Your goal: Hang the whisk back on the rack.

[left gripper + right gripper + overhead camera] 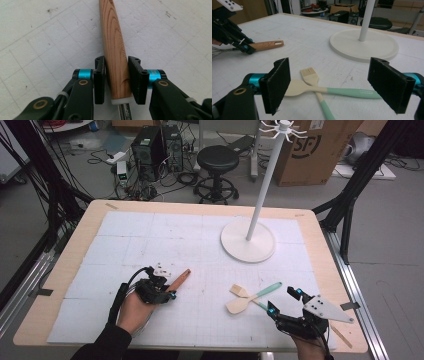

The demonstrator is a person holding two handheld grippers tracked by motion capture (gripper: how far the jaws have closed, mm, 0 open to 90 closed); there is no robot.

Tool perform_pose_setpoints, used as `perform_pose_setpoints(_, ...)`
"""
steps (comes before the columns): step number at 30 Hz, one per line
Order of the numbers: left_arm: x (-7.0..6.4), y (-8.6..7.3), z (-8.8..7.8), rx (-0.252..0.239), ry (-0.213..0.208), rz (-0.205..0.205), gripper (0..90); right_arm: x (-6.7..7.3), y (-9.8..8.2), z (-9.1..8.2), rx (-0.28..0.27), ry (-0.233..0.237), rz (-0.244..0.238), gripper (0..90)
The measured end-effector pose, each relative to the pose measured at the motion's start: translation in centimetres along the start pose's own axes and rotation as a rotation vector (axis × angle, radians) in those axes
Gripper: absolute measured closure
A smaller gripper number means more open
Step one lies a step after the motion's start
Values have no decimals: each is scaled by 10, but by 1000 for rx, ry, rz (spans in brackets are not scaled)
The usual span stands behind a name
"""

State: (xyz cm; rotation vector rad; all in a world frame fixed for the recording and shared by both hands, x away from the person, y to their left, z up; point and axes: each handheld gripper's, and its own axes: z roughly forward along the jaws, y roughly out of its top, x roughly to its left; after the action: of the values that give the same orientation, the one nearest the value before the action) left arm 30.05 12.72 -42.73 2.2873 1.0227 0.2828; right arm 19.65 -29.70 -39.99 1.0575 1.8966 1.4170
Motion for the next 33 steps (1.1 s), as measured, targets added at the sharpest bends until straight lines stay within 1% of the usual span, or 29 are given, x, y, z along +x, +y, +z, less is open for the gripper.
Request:
perform_pose_setpoints(1, 1, 0, 0, 1, -2, 0, 687, 0, 0, 0, 3, 3, 5, 174)
perform_pose_setpoints(4, 1, 0, 0, -4, -2, -8, 689, 0, 0, 0, 4, 2, 4, 174)
perform_pose_setpoints(8, 2, 0, -1, -5, -9, -8, 691, 0, 0, 0, 1, 0, 3, 174)
perform_pose_setpoints(9, 2, -1, -4, -24, -15, -12, 692, -1, -1, -1, 0, -2, 6, 174)
perform_pose_setpoints(10, 2, -1, -4, -24, -15, -12, 693, -1, -1, -1, 0, -1, 8, 174)
perform_pose_setpoints(11, 3, -1, -9, -60, -20, -11, 693, -2, -1, -2, -3, -2, 4, 174)
perform_pose_setpoints(12, 3, -1, -9, -60, -20, -11, 693, -1, -1, -2, -1, -2, 9, 174)
perform_pose_setpoints(13, 4, -1, -11, -78, -25, -12, 693, -1, -1, -2, -1, -2, 9, 174)
perform_pose_setpoints(14, 5, -1, -17, -112, -35, -13, 693, -2, -2, -2, -2, 0, 11, 175)
perform_pose_setpoints(15, 5, -1, -17, -112, -35, -13, 694, -2, -2, -2, -2, 0, 11, 175)
perform_pose_setpoints(16, 5, -2, -21, -149, -44, -7, 694, -2, -2, -2, -1, 1, 11, 175)
perform_pose_setpoints(17, 5, -3, -27, -193, -47, 7, 693, -1, -2, -1, 1, 7, 13, 175)
perform_pose_setpoints(18, 5, -3, -27, -193, -47, 7, 693, -1, -2, -1, 1, 7, 13, 175)
perform_pose_setpoints(19, 5, -4, -33, -245, -53, 20, 693, 0, -2, 1, 5, 17, 19, 174)
perform_pose_setpoints(22, 5, -6, -43, -309, -68, 29, 694, 3, -2, 4, 10, 36, 22, 174)
perform_pose_setpoints(24, 3, -7, -49, -359, -98, 47, 693, 5, -2, 7, 14, 49, 18, 174)
perform_pose_setpoints(25, 3, -8, -52, -381, -103, 57, 693, 7, -2, 9, 16, 56, 17, 174)
perform_pose_setpoints(26, 2, -9, -56, -408, -116, 61, 693, 8, -2, 11, 18, 64, 16, 175)
perform_pose_setpoints(27, 2, -10, -58, -416, -119, 64, 693, 11, -2, 14, 20, 76, 15, 174)
perform_pose_setpoints(28, 1, -11, -61, -442, -129, 60, 693, 12, -2, 15, 21, 81, 16, 174)
perform_pose_setpoints(29, 1, -11, -64, -455, -134, 66, 693, 15, -1, 19, 23, 98, 15, 174)
perform_pose_setpoints(32, -1, -13, -70, -492, -155, 66, 693, 24, 3, 28, 18, 147, 15, 174)
perform_pose_setpoints(33, -2, -13, -72, -501, -159, 74, 693, 27, 6, 31, 16, 166, 16, 174)
